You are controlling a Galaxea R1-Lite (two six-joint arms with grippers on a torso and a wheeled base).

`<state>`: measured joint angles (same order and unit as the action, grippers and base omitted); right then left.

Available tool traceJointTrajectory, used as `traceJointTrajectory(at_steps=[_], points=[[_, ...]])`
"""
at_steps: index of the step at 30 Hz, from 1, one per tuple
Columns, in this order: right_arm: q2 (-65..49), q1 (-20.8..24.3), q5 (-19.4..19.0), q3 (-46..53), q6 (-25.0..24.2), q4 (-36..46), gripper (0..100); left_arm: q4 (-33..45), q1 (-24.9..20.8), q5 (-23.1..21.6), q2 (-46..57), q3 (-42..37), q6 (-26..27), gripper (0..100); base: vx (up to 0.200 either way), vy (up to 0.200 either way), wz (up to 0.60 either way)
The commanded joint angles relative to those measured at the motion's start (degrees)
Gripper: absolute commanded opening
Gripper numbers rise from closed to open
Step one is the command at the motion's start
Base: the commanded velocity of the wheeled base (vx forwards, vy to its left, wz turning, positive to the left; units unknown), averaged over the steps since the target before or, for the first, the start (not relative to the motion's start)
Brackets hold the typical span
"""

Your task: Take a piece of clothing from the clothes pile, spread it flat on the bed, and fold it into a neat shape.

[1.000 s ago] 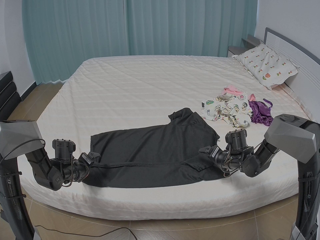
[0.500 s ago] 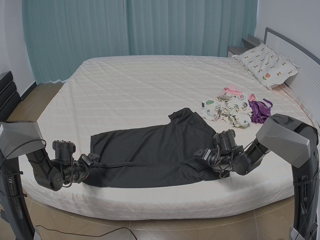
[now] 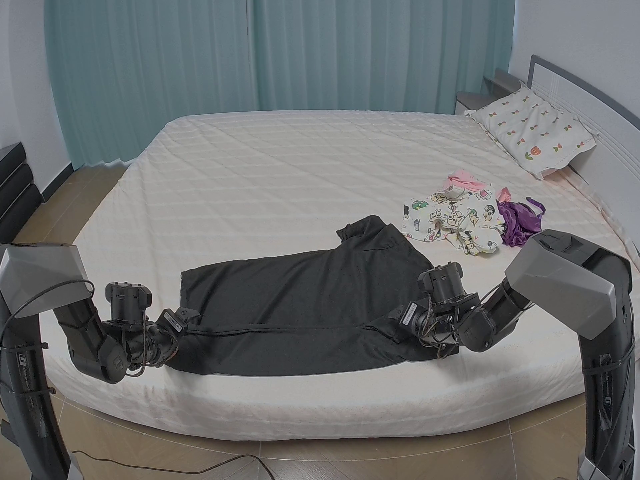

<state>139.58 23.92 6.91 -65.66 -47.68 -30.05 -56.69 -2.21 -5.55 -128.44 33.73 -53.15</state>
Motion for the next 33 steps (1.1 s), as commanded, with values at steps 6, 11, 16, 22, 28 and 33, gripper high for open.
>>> traceJointTrajectory(at_steps=[6, 11, 16, 22, 28, 33], points=[[-0.89, -0.28, 1.17, -0.35, 0.13, 2.54, 0, -1.32, 0.01, 0.01, -0.23, -0.51, -0.11, 100, 0.0, 0.0, 0.0], [-3.7, 0.08, 1.44, 1.5, 0.13, 2.63, 0, -1.41, -0.25, 0.01, -0.23, -1.12, -0.11, 100, 0.0, 0.0, 0.0], [-6.34, 0.6, 1.35, 4.14, 0.3, 2.98, 0, -1.41, -0.25, 0.1, -0.14, -1.3, -0.11, 100, 0.0, 0.0, 0.0], [-9.5, 1.92, 1.35, 7.47, 0.3, 2.72, 0, -1.41, -0.25, 0.01, -0.14, -1.48, -0.11, 100, 0.0, 0.0, 0.0], [-12.93, 3.94, 1.53, 11.52, 0.39, 2.8, 0, -1.5, -0.25, 0.1, -0.23, -1.83, -0.02, 100, 0.0, 0.0, 0.0], [-13.64, 5.09, 1.96, 15.03, 0.48, 2.72, 0, -1.41, -0.25, 0.01, -0.23, -1.83, -0.02, 100, 0.0, 0.0, 0.0]])
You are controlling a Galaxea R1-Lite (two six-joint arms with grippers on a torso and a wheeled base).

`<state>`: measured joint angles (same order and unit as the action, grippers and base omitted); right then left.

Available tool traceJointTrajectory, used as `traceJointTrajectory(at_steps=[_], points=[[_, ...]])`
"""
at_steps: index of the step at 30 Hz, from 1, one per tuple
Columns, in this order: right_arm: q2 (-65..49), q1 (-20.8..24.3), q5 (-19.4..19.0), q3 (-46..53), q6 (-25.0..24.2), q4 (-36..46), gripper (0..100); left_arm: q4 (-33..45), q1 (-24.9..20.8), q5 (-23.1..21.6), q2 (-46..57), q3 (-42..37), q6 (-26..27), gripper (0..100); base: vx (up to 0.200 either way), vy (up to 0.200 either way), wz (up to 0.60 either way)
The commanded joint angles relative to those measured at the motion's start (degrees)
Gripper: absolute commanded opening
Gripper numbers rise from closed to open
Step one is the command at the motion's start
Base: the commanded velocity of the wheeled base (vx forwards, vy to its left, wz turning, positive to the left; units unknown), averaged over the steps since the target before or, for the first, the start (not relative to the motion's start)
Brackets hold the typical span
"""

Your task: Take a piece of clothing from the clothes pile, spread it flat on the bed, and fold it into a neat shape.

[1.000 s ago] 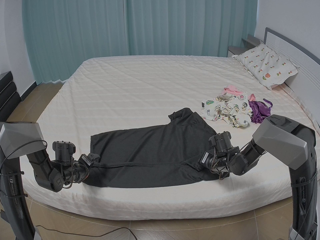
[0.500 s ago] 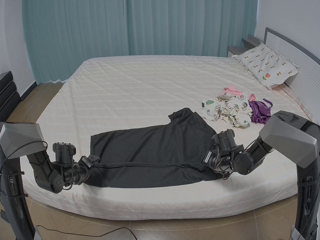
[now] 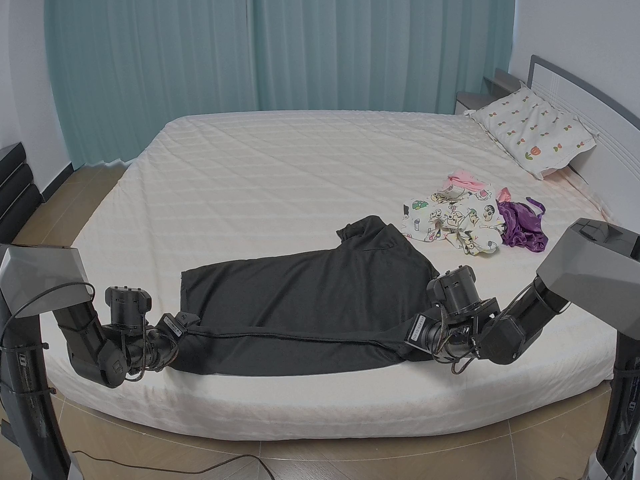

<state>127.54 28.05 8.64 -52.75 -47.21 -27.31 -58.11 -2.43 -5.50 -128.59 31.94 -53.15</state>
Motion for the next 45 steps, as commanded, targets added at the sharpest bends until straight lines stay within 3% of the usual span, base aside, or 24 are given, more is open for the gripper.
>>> traceJointTrajectory(at_steps=[1, 13, 15, 20, 25, 30, 31, 37, 45], points=[[-1.59, 1.04, 0.32, 2.65, -0.07, -0.03, 100, 0.02, -0.04, -0.04, -0.09, -0.04, -0.02, 100, 0.0, 0.0, 0.0], [-5.9, -1.16, -0.12, 4.06, 0.9, -0.03, 100, 0.02, -0.04, 0.05, -0.09, -0.04, -0.02, 100, 0.0, 0.0, 0.0], [-4.14, -3.88, -0.91, 3.71, 4.24, -0.38, 100, -0.07, -0.04, 0.05, -0.17, -0.04, -0.02, 100, 0.0, 0.0, 0.0], [2.19, -6.25, -1.35, 1.86, 4.68, -2.22, 100, -0.07, -0.04, -0.04, -0.17, -0.04, -0.02, 100, 0.0, 0.0, 0.0], [3.24, -6.61, -3.46, 0.19, 4.32, -1.52, 100, 0.02, -0.04, 0.05, -0.17, -0.04, -0.02, 100, 0.0, 0.0, 0.0], [6.32, -6.25, -2.75, -2.89, 4.32, -1.52, 100, -0.42, -0.04, 0.05, -0.44, -0.04, 0.07, 100, 0.0, 0.0, 0.0], [6.93, -6.25, -2.67, -3.5, 4.32, -1.35, 0, -0.86, -0.04, 0.05, -0.44, -0.04, 0.07, 100, 0.0, 0.0, 0.0], [8.43, -6.52, 0.59, -4.2, 4.41, -1.26, 0, -1.3, -0.04, 0.05, -0.44, -0.47, -0.02, 100, 0.0, 0.0, 0.0], [7.55, -6.87, 1.38, -2.97, 4.32, -1.52, 0, -1.3, -0.04, 0.05, -0.52, -0.47, -0.02, 100, 0.0, 0.0, 0.0]])
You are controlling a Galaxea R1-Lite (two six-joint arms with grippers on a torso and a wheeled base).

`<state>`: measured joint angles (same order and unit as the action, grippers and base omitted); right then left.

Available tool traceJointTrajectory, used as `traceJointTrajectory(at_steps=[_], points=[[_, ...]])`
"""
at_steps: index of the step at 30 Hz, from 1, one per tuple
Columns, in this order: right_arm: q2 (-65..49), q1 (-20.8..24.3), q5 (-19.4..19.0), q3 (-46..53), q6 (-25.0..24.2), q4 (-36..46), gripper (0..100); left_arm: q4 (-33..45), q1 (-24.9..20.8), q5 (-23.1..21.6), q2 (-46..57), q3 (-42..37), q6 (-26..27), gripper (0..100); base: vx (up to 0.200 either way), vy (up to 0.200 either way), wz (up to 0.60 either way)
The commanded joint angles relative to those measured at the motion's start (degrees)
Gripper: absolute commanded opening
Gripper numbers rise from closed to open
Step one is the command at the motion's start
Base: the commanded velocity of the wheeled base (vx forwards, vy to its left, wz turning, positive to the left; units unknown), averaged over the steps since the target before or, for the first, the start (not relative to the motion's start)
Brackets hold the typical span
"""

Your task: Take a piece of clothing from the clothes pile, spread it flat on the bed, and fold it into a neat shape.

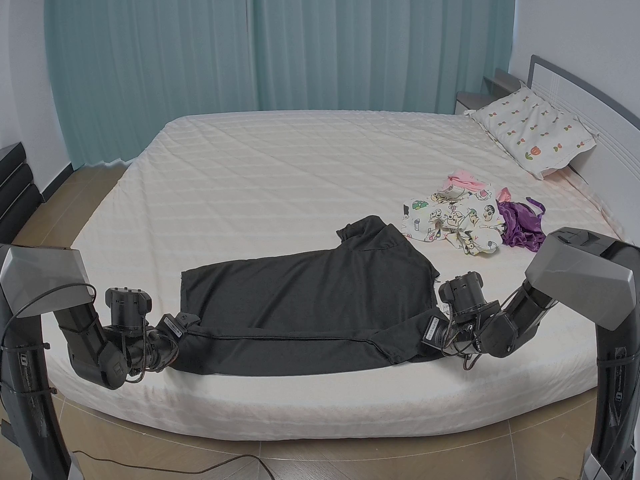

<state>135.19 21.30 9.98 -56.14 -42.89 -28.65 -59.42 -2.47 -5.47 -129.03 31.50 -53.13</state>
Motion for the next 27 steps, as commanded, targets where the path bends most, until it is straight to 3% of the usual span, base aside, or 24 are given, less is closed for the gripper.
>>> traceJointTrajectory(at_steps=[1, 8, 13, 25, 26, 27], points=[[-0.72, -0.12, 0.04, 0.68, 0.0, -0.36, 0, 0.0, -0.07, 0.02, -0.09, -0.04, -0.05, 100, 0.0, 0.0, 0.0], [-5.82, -0.12, -0.23, 3.4, 0.87, 0.17, 0, 0.0, -0.07, 0.02, -0.09, -0.04, -0.05, 100, 0.0, 0.0, 0.0], [-7.4, -1.7, -0.32, 5.95, 4.57, 0.79, 0, 0.0, 0.01, 0.02, -0.09, -0.04, -0.05, 100, 0.0, 0.0, 0.0], [-5.47, -1.35, -0.84, 6.57, 4.92, 0.79, 0, 0.0, 0.01, 0.02, 0.0, -0.04, -0.05, 100, 0.0, 0.0, 0.0], [-5.47, -1.35, -0.84, 6.57, 5.01, 0.7, 100, 0.0, 0.01, -0.06, 0.0, -0.04, -0.05, 100, 0.0, 0.0, 0.0], [-5.47, -1.35, -0.84, 6.57, 5.09, 0.7, 100, 0.0, 0.01, -0.06, 0.0, -0.04, -0.05, 100, 0.0, 0.0, 0.0]])
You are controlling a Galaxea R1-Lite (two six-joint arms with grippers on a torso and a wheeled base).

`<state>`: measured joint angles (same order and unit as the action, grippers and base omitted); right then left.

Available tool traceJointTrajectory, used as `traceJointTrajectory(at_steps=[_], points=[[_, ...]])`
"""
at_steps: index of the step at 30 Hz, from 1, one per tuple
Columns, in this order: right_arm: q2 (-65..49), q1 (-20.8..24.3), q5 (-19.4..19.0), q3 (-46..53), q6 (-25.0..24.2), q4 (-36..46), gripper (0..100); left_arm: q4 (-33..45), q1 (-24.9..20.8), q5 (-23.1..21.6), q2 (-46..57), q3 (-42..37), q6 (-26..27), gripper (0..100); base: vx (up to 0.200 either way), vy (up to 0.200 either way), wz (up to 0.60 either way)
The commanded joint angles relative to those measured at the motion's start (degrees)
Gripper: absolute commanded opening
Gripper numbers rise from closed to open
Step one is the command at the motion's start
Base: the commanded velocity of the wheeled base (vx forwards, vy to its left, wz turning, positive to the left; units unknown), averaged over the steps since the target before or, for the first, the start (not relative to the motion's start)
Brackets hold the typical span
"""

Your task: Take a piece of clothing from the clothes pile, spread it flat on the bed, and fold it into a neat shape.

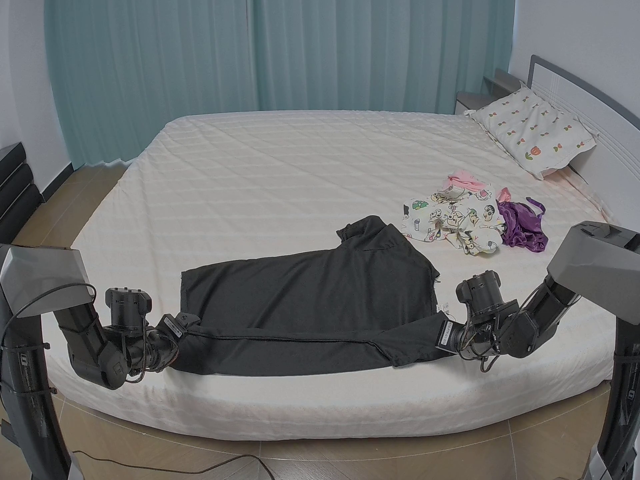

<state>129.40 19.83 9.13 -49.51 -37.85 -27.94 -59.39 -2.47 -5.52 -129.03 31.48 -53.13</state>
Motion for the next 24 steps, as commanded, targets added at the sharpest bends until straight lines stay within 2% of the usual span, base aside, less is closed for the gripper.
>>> traceJointTrajectory(at_steps=[1, 6, 9, 13, 19, 24], points=[[0.06, -0.15, 0.01, -0.15, 0.41, -0.45, 100, -0.02, 0.01, -0.01, 0.0, -0.01, -0.05, 100, 0.0, 0.0, 0.0], [-1.52, -1.11, -0.43, -1.47, -0.2, -0.98, 100, -0.02, 0.01, -0.01, 0.0, -0.01, -0.05, 100, 0.0, 0.0, 0.0], [-0.99, -1.46, -2.98, -4.28, -1.35, -1.06, 100, -0.02, 0.01, -0.01, 0.0, -0.01, -0.05, 100, 0.0, 0.0, 0.0], [2.7, -1.46, -3.95, -7.62, -3.63, -0.98, 100, -0.02, -0.07, -0.01, 0.0, -0.01, -0.05, 100, 0.0, 0.0, 0.0], [6.3, -1.55, -7.2, -11.75, -3.81, -0.89, 100, -0.02, 0.01, -0.01, 0.0, -0.01, -0.05, 100, 0.0, 0.0, 0.0], [9.38, -1.38, -6.76, -14.57, -3.28, -0.54, 100, -0.02, 0.01, -0.01, 0.0, -0.01, -0.05, 100, 0.0, 0.0, 0.0]])
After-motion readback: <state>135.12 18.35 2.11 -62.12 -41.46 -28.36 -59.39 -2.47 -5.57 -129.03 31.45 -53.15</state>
